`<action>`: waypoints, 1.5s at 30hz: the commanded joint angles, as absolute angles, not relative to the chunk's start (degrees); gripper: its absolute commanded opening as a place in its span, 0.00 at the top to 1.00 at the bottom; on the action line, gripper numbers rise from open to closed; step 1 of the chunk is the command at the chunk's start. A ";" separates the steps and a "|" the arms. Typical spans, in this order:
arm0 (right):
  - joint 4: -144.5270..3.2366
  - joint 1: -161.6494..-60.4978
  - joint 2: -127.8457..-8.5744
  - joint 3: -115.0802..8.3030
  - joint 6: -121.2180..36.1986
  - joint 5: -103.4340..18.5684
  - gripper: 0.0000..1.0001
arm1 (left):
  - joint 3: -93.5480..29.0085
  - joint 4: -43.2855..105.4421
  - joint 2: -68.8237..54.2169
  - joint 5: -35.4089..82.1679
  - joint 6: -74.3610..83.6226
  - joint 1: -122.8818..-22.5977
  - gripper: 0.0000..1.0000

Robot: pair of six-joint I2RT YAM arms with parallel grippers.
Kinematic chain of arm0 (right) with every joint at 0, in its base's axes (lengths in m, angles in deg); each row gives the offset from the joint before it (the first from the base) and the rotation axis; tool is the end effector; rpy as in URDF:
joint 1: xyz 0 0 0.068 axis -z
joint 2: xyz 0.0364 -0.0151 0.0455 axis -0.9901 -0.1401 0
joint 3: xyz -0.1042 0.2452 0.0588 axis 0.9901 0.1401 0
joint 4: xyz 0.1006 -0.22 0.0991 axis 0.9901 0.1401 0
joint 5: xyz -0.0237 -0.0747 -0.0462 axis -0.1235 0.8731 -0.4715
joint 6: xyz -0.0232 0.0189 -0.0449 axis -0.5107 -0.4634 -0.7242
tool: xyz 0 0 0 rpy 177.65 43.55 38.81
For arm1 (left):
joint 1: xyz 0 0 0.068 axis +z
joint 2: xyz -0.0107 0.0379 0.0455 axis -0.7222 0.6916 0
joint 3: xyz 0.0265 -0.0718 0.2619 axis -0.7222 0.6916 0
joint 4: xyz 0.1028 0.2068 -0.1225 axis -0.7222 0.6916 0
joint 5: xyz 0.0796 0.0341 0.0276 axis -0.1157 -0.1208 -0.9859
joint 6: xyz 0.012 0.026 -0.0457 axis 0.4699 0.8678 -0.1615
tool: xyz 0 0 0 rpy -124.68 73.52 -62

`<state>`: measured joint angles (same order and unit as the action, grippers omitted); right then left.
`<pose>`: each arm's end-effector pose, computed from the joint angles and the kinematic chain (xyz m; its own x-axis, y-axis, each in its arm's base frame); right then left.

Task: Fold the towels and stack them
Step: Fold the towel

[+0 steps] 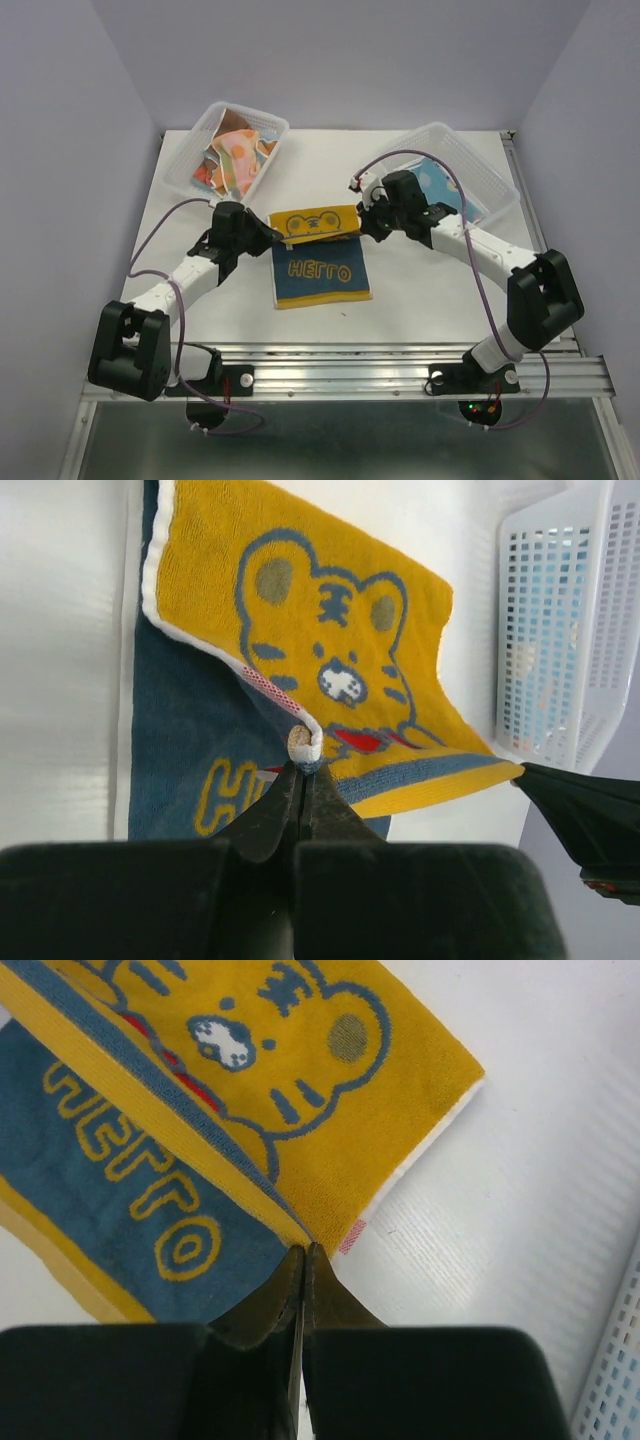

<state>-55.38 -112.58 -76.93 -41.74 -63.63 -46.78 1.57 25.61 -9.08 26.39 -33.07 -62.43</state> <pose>0.2949 0.1832 0.2524 -0.3982 -0.5166 -0.7580 -0.7537 0.6553 -0.0507 0.2636 -0.0837 0.2236 -0.6246 -0.5926 -0.5086 -0.0518 0.6813 -0.7302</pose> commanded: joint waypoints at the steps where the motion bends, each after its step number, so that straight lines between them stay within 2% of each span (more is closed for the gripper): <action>1: -57.18 -113.94 -73.09 -38.94 -61.11 -46.57 0.99 | 5.09 25.44 -15.63 26.54 -34.32 -62.59 1.00; 20: -53.66 -120.44 -65.18 -33.04 -57.06 -37.78 0.99 | 12.65 35.11 -27.42 28.56 -35.47 -65.66 1.00; 39: -57.79 -125.01 -64.30 -21.70 -44.32 -35.58 0.99 | 16.60 40.56 -22.95 30.76 -31.87 -66.89 1.00; 42: -57.79 -125.28 -64.74 -21.35 -42.82 -35.76 0.94 | 17.13 40.74 -22.33 31.29 -31.25 -67.07 1.00; 43: -57.62 -125.62 -65.00 -21.17 -42.30 -35.93 0.86 | 17.14 41.18 -22.33 31.38 -31.08 -67.16 0.99; 44: -57.70 -125.89 -64.91 -20.48 -41.95 -36.11 0.83 | 17.14 41.53 -22.33 31.47 -30.64 -67.16 0.96; 45: -58.14 -125.98 -64.91 -20.12 -41.77 -36.81 0.79 | 17.14 41.97 -22.42 31.47 -30.55 -67.16 0.87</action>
<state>-56.61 -125.39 -65.15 -22.00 -44.00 -38.15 16.33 39.49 -22.29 31.43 -33.02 -67.15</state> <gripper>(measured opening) 0.188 0.057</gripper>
